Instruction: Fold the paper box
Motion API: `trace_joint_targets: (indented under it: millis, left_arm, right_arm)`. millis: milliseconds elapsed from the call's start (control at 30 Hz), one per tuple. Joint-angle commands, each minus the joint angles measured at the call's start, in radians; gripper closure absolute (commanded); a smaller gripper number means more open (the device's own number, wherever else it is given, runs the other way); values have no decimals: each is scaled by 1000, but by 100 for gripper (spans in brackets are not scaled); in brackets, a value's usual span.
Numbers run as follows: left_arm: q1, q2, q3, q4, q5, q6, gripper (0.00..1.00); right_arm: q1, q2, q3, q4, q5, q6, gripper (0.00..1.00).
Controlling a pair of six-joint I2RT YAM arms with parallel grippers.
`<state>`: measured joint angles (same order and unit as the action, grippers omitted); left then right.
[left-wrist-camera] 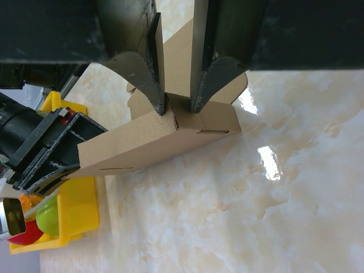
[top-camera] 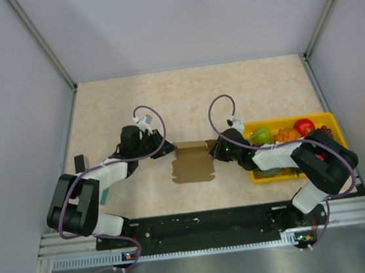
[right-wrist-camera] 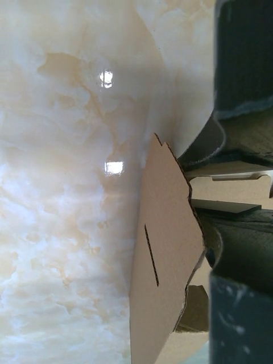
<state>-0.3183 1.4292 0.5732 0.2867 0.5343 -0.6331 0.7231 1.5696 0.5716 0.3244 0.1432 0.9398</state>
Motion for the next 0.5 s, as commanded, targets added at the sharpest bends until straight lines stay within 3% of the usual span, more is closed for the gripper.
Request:
trace_joint_targets:
  millis: [0,267,467]
  left_arm:
    - [-1,0,-16,-24,-8,1,94]
    - [-2,2,-18,-29,-11,3,95]
    - [-10,14,-7,-24,-7,-7,96]
  right_arm:
    - [42,0,79,-27,64,-47,81]
    - [53,41,99,-18,95,-76,99]
    - [105,53,126,25,105,-162,100]
